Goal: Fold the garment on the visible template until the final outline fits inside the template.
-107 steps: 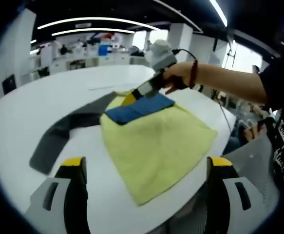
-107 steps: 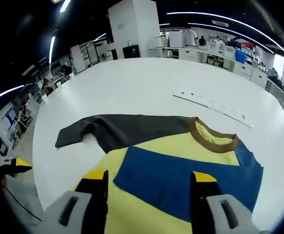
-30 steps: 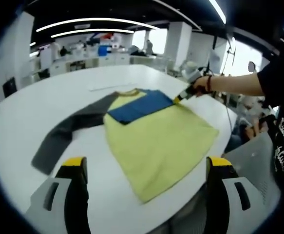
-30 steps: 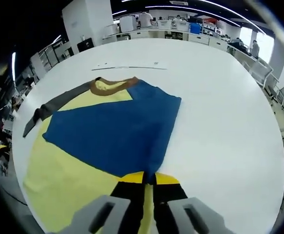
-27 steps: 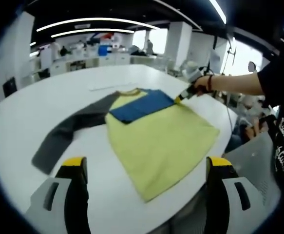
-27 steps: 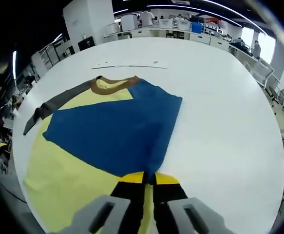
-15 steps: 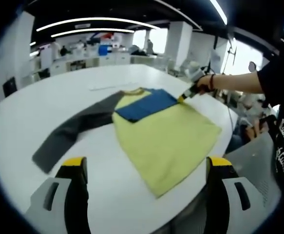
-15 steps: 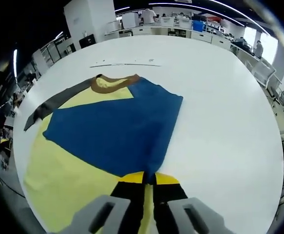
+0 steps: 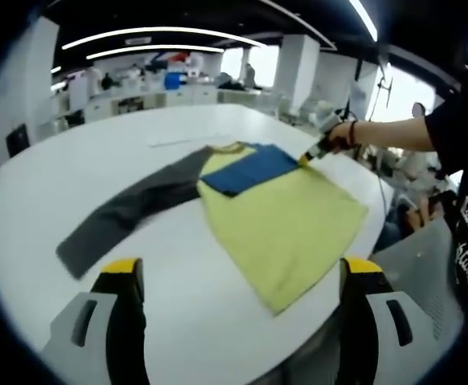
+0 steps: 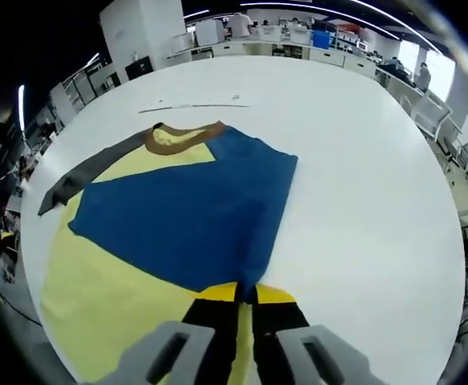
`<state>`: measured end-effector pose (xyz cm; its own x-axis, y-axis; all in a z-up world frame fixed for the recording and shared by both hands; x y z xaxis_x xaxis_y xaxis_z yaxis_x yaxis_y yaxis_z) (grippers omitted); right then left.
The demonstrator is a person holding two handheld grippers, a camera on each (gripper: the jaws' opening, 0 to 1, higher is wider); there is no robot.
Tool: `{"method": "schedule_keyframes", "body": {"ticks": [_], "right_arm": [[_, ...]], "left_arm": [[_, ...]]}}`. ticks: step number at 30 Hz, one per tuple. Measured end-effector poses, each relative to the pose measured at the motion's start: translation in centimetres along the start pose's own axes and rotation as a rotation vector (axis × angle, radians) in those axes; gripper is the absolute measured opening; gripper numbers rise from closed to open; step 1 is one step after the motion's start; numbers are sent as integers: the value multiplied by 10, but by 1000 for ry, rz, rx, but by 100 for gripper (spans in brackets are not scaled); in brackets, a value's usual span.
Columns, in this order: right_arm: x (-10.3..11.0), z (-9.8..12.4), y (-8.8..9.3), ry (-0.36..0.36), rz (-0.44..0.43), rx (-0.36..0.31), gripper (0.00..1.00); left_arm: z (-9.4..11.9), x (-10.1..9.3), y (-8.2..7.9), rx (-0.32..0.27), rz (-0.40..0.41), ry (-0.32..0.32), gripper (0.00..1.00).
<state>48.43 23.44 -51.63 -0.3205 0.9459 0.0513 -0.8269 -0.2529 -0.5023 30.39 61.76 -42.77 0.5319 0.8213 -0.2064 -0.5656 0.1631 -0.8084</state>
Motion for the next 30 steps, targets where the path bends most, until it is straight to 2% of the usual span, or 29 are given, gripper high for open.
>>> {"method": "schedule_keyframes", "body": {"ticks": [5, 10, 13, 17, 19, 23, 27, 30], "right_arm": [[-1, 0, 0, 6, -3, -6, 2], [-1, 6, -7, 23, -17, -71, 6], [0, 15, -17, 16, -26, -131, 16], [6, 30, -29, -4, -12, -198, 41], [11, 37, -30, -19, -4, -209, 51], [21, 51, -29, -44, 46, -218, 59], [29, 64, -29, -57, 93, -240, 74], [37, 75, -28, -79, 118, -248, 78]], "left_arm": [[1, 2, -3, -3, -2, -7, 98], [2, 4, -3, -1, -7, -11, 98], [3, 4, -2, 7, -10, -9, 98], [4, 8, -4, 3, -10, -17, 98], [4, 10, -6, 0, -8, -20, 98], [6, 15, -11, -9, -5, -29, 98], [9, 19, -16, -20, -15, -37, 99], [9, 22, -17, -21, -21, -41, 99]]}}
Point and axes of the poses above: the point that each gripper's makers call its tool centre point, and the gripper's own axes: z roughly backward along the fingers, x roughly to its left, y roughly out of its underside, the point moved 2 cm from there along z, roughly backward along the fingers, and after that the axes turned 4 degrees about z, right-handed, at the moved point
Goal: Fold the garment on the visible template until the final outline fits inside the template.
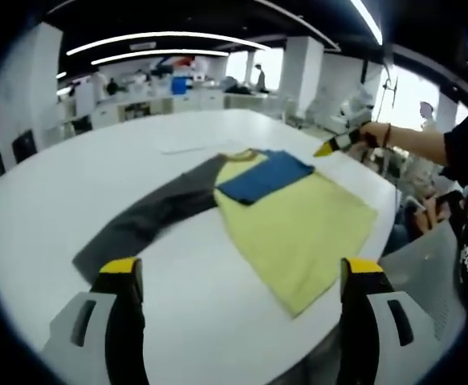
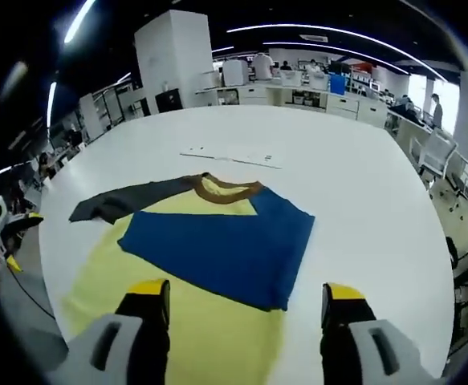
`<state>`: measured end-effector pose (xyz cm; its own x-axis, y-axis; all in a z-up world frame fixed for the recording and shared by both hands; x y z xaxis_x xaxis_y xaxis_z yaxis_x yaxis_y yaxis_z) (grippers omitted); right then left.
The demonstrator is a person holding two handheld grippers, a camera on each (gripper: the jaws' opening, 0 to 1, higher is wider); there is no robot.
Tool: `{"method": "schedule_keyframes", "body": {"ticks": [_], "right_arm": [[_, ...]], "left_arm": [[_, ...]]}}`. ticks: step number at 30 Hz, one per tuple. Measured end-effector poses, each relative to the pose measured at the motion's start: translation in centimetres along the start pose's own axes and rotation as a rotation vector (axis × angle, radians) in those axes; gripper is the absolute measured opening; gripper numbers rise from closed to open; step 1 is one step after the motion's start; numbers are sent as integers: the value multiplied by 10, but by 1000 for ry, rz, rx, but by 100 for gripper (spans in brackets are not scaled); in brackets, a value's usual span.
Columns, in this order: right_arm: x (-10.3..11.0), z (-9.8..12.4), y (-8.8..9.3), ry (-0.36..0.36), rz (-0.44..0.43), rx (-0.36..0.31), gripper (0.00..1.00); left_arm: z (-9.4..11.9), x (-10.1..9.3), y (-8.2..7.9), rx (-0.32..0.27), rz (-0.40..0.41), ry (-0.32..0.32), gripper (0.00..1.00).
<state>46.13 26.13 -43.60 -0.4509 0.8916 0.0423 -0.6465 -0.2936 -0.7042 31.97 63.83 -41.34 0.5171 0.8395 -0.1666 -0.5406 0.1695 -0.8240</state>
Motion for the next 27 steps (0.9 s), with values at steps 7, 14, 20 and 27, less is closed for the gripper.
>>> {"method": "schedule_keyframes", "body": {"ticks": [7, 14, 20, 27], "right_arm": [[22, 22, -6, -48, 19, -36, 90], [45, 40, -9, -98, 53, -84, 97], [60, 58, -7, -152, 74, -135, 99], [72, 82, -3, -179, 111, -190, 99]], "left_arm": [[1, 10, -7, -24, 4, -15, 99], [2, 26, -13, -38, 21, -52, 99], [1, 43, -14, -54, 60, -106, 98], [2, 66, -10, -60, 124, -182, 95]]}}
Point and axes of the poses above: the point that each gripper's makers call its tool centre point, and the gripper's own axes: z roughly backward along the fingers, x roughly to its left, y roughly out of its underside, the point moved 2 cm from there along z, roughly backward along the fingers, and after that the axes turned 4 degrees about z, right-handed, at the moved point
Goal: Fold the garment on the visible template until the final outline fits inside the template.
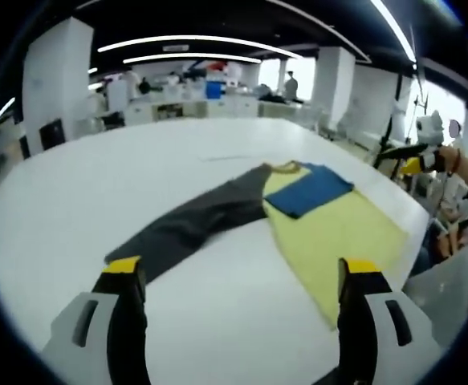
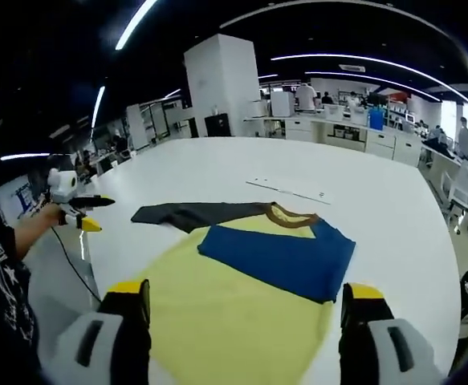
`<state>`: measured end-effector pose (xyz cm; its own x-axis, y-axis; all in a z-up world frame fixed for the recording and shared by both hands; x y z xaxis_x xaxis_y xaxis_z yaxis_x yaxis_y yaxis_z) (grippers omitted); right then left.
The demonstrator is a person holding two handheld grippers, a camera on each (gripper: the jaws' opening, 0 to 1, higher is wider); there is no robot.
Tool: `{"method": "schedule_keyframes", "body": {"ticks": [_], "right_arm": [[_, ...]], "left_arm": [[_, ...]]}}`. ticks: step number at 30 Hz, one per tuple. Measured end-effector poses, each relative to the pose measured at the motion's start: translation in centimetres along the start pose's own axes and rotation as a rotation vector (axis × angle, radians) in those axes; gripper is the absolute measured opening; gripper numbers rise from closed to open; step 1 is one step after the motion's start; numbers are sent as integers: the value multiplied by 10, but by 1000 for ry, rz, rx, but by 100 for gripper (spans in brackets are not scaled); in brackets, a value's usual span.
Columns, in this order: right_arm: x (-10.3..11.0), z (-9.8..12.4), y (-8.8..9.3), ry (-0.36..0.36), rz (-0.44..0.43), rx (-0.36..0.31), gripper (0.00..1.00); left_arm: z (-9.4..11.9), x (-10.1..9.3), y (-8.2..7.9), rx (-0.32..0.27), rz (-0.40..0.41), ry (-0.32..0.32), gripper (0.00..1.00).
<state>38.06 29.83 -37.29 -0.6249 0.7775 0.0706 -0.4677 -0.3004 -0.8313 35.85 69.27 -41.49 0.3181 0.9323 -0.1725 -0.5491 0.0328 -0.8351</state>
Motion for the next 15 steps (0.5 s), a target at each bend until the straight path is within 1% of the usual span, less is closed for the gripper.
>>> {"method": "schedule_keyframes", "body": {"ticks": [2, 4, 6, 7, 8, 10, 12, 14, 15], "right_arm": [[2, 6, 1, 9, 22, -11, 99], [5, 11, 4, 24, 50, -10, 99], [6, 16, 9, 44, 72, -3, 99], [9, 18, 10, 43, 79, -2, 99], [11, 20, 12, 45, 79, 0, 99], [15, 23, 15, 43, 84, 2, 99], [18, 25, 18, 46, 88, 9, 99], [23, 27, 23, 48, 100, 22, 99], [25, 27, 25, 48, 106, 28, 99]], "left_arm": [[-1, 10, 0, -12, 45, -46, 94], [-2, 19, -1, -35, 63, -74, 93], [-2, 27, -1, -50, 107, -105, 90], [-3, 32, 0, -52, 124, -109, 89], [-2, 33, 1, -46, 120, -109, 88], [-1, 41, 3, -38, 122, -152, 88], [-1, 44, 4, -36, 124, -163, 87], [-2, 51, 7, -39, 179, -185, 85], [-3, 53, 8, -45, 203, -186, 84]]}}
Point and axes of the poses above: the point that each gripper's makers call its tool centre point, and the gripper's own axes: z roughly backward along the fingers, x roughly to its left, y roughly out of its underside, the point moved 2 cm from there along z, roughly backward along the fingers, and after that the axes turned 4 degrees about z, right-handed, at the moved point
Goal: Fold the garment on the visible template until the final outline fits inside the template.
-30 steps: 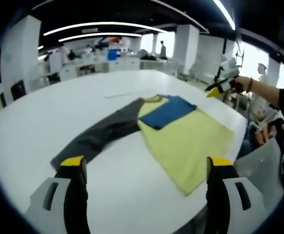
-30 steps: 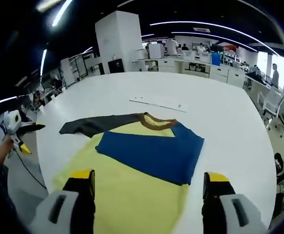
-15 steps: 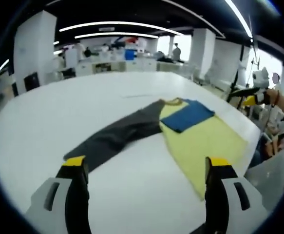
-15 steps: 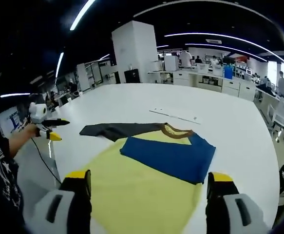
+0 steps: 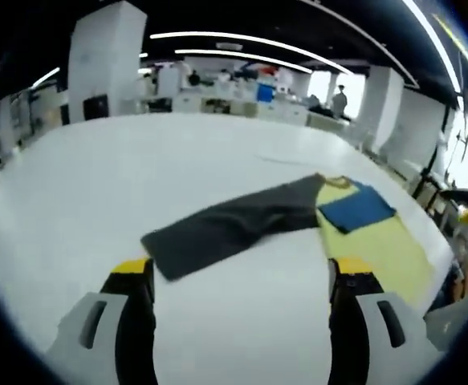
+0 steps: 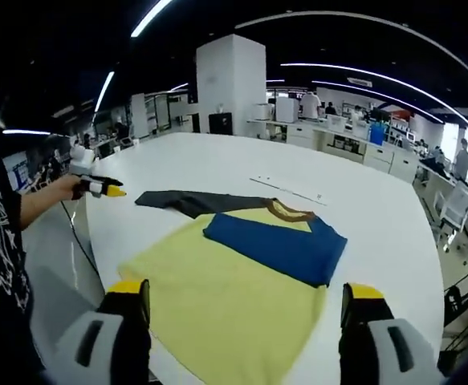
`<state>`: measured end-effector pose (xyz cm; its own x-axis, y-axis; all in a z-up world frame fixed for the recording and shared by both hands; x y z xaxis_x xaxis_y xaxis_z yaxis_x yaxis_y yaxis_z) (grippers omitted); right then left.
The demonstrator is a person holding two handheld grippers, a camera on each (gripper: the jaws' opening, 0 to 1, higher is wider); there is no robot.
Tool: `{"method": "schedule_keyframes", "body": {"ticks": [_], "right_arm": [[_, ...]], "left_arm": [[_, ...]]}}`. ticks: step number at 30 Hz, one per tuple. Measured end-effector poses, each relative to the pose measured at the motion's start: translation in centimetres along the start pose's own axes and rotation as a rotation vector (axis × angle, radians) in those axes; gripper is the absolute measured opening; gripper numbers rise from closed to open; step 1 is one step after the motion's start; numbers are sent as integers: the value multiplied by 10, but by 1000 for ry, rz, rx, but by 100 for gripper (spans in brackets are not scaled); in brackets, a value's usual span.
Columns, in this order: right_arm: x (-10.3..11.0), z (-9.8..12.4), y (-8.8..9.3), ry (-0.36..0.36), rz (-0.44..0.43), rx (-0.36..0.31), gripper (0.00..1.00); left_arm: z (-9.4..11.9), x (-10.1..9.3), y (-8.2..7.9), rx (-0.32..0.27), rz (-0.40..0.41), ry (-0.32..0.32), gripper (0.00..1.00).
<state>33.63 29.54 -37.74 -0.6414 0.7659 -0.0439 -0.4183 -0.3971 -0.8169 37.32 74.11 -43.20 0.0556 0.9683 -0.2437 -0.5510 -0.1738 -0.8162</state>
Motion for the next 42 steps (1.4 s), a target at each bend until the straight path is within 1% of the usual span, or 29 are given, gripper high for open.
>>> {"method": "schedule_keyframes", "body": {"ticks": [1, 4, 6, 10, 11, 12, 14, 15, 16, 17, 19, 20, 21, 22, 24, 27, 31, 32, 33, 35, 36, 37, 38, 39, 42], "right_arm": [[3, 0, 3, -1, 8, 8, 99], [10, -1, 10, -2, 15, 18, 99], [14, -1, 14, -4, 8, 26, 99], [18, 0, 19, 17, -8, 20, 99], [18, 0, 19, 18, -11, 19, 99], [19, 1, 20, 22, -16, 12, 99], [19, 1, 20, 26, -24, 5, 99], [19, 1, 21, 28, -31, 4, 99], [20, 1, 22, 29, -34, 5, 99], [20, 1, 23, 29, -34, 8, 99], [22, 2, 26, 28, -26, 27, 99], [22, 2, 26, 29, -25, 30, 99], [22, 3, 25, 28, -24, 30, 99], [22, 3, 25, 28, -25, 28, 99], [23, 4, 23, 26, -27, 25, 99], [22, 5, 21, 27, -24, 23, 99], [17, 6, 20, 34, -32, 19, 99], [16, 6, 21, 35, -36, 22, 99], [16, 6, 22, 37, -36, 25, 99], [14, 7, 23, 46, -29, 30, 99], [14, 7, 23, 47, -30, 35, 99], [14, 7, 23, 49, -29, 35, 99], [13, 7, 23, 52, -26, 36, 99], [13, 7, 23, 53, -27, 37, 99], [10, 5, 25, 57, -73, 34, 99]], "left_arm": [[-1, 4, 1, 2, 18, -6, 83], [-7, 11, 3, 1, 41, -17, 81], [-11, 17, 6, 1, 65, -41, 77], [-19, 30, 12, 21, 109, -87, 74], [-22, 32, 13, 23, 107, -95, 72], [-24, 38, 16, 37, 122, -127, 70], [-28, 42, 18, 43, 105, -137, 64], [-31, 48, 22, 60, 107, -163, 61], [-32, 50, 23, 64, 104, -169, 59], [-34, 52, 23, 65, 103, -177, 55], [-38, 60, 25, 55, 129, -203, 49], [-40, 62, 25, 45, 144, -209, 42], [-41, 64, 27, 44, 172, -213, 38], [-43, 66, 28, 43, 175, -217, 35], [-46, 71, 30, 47, 168, -240, 34], [-49, 75, 34, 67, 162, -271, 32], [-53, 76, 40, 84, 172, -290, 25], [-54, 78, 37, 65, 159, -309, 24], [-55, 77, 38, 76, 163, -306, 23], [-55, 79, 36, 77, 167, -319, 19], [-55, 80, 37, 87, 169, -339, 17], [-54, 82, 38, 96, 161, -350, 14], [-54, 82, 38, 106, 147, -358, 13], [-55, 80, 38, 103, 149, -356, 13], [-57, 79, 37, 105, 152, -376, 10]]}}
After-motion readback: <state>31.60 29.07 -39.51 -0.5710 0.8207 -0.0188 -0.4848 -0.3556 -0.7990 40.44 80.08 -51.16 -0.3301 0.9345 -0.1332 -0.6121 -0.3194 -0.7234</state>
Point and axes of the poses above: the point that each gripper's makers call its tool centre point, and the gripper's own axes: z roughly backward along the fingers, x roughly to its left, y roughly out of its underside, the point moved 2 cm from there along z, roughly backward along the fingers, and after that the axes turned 4 degrees about z, right-handed, at the moved point
